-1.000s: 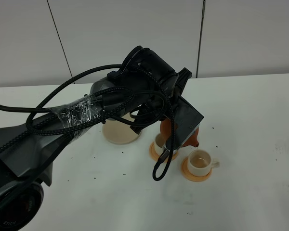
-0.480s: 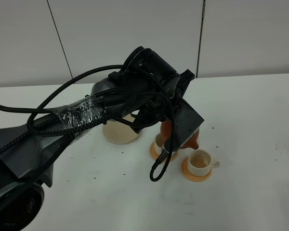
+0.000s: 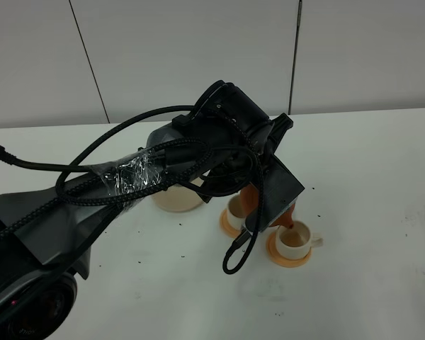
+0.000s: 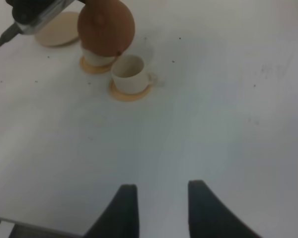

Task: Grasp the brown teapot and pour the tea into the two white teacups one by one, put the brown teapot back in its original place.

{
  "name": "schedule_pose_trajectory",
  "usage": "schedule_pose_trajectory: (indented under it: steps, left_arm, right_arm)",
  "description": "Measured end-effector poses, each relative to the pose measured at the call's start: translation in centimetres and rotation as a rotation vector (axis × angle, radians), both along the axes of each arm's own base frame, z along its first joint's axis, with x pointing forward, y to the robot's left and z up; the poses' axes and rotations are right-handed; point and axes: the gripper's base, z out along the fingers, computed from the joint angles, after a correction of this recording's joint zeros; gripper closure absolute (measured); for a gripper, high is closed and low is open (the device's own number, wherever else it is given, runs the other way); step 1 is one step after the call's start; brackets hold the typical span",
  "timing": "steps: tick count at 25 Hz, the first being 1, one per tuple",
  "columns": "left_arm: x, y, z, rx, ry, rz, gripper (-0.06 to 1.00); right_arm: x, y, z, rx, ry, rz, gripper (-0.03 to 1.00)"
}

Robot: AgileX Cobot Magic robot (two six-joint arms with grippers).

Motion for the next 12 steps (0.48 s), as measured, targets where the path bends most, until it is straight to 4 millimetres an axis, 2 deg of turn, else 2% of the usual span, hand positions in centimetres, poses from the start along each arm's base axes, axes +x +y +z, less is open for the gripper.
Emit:
schedule_pose_trajectory:
  steps: [12]
  left_arm:
    - [-0.16, -0.32, 0.15, 0.032, -0.033, -0.027, 0.78]
  right_arm:
    - [0.0, 0.0, 0.0, 0.0, 0.0, 0.0, 0.72]
